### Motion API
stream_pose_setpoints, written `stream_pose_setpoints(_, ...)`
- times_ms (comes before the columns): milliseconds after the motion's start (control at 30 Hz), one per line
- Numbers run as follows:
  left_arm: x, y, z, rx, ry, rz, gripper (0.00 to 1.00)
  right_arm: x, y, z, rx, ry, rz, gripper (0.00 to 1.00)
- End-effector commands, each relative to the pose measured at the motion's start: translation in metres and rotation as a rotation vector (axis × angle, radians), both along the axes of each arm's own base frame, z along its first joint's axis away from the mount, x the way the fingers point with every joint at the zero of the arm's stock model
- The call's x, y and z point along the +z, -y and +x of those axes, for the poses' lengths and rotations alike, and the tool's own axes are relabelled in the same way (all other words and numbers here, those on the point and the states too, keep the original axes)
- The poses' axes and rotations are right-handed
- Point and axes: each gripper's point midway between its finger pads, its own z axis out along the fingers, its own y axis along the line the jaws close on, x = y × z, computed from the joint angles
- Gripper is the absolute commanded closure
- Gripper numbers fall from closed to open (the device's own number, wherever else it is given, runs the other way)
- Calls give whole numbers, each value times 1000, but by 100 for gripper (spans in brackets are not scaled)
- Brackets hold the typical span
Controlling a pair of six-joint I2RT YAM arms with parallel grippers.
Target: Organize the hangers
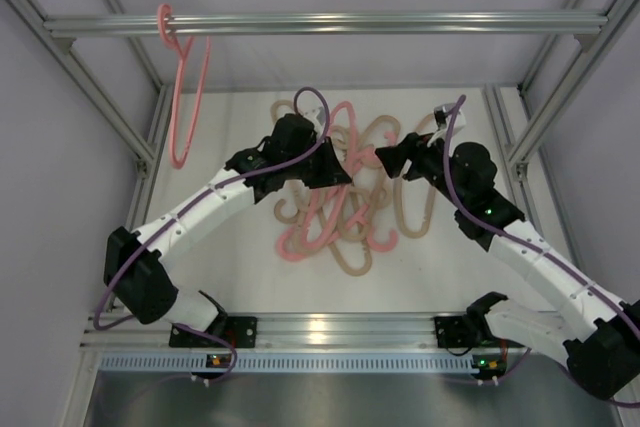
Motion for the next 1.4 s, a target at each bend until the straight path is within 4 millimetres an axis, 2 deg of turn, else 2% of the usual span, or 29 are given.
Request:
stream_pose_setpoints(0, 19, 8, 0, -26, 53, -62, 100, 41, -5, 8, 5, 55, 89, 38)
stream_pose_setpoints(67, 21, 11, 0, -32, 63, -71, 100, 42, -7, 9, 6, 45, 97, 40)
stream_pose_setpoints(267, 25, 17, 4, -32, 88, -84, 100, 29, -11, 17, -11, -41, 109, 59)
stream_pose_setpoints(367, 23, 20, 5, -35, 102, -77, 100, 27, -11, 18, -24, -69, 119, 72)
stream_pose_setpoints(500, 10, 22, 5, -32, 94, -45, 100, 26, -7, 23, -66, -123, 115, 100)
stream_pose_setpoints(533, 7, 22, 5, -27, 96, -34, 100, 29, -6, 23, -76, -133, 115, 100)
stream_pose_setpoints(600, 0, 20, 5, -18, 90, -17, 100, 22, -3, 24, -104, -174, 97, 100)
stream_pose_setpoints(633, -2, 20, 6, -17, 93, -10, 99, 28, 1, 26, -127, -172, 100, 100)
stream_pose_setpoints(667, -4, 19, 7, -7, 96, 1, 95, 26, 2, 27, -137, -186, 93, 100)
stream_pose_setpoints(700, -4, 18, 7, -1, 102, 5, 86, 21, 4, 26, -157, -211, 76, 100)
stream_pose_setpoints(733, -6, 18, 6, -2, 106, 13, 81, 27, 5, 26, -170, -212, 77, 100)
stream_pose_setpoints(800, -4, 16, 8, 13, 126, 23, 72, 22, 10, 27, -207, -242, 54, 100)
stream_pose_setpoints(867, 1, 17, 5, 11, 139, 21, 67, 24, 10, 28, -219, -253, 52, 100)
stream_pose_setpoints(933, 8, 16, 3, 16, 174, 27, 57, 24, 12, 27, -229, -267, 48, 100)
stream_pose_setpoints(1000, 13, 15, 2, 27, 200, 34, 53, 23, 13, 28, -242, -277, 51, 100)
stream_pose_setpoints(1067, 17, 13, 2, 44, 220, 42, 43, 20, 14, 28, -254, -290, 47, 100)
stream_pose_setpoints(1133, 20, 14, -3, 51, 245, 53, 33, 22, 17, 29, -277, -297, 52, 100)
stream_pose_setpoints(1167, 21, 15, -5, 52, 257, 60, 22, 20, 18, 28, -290, -308, 46, 100)
stream_pose_setpoints(1267, 26, 20, -13, 77, 320, 101, 6, 18, 23, 29, -330, -324, 35, 100)
stream_pose_setpoints(1367, 30, 27, -20, 120, 408, 171, 4, 18, 26, 29, -359, -338, 28, 100)
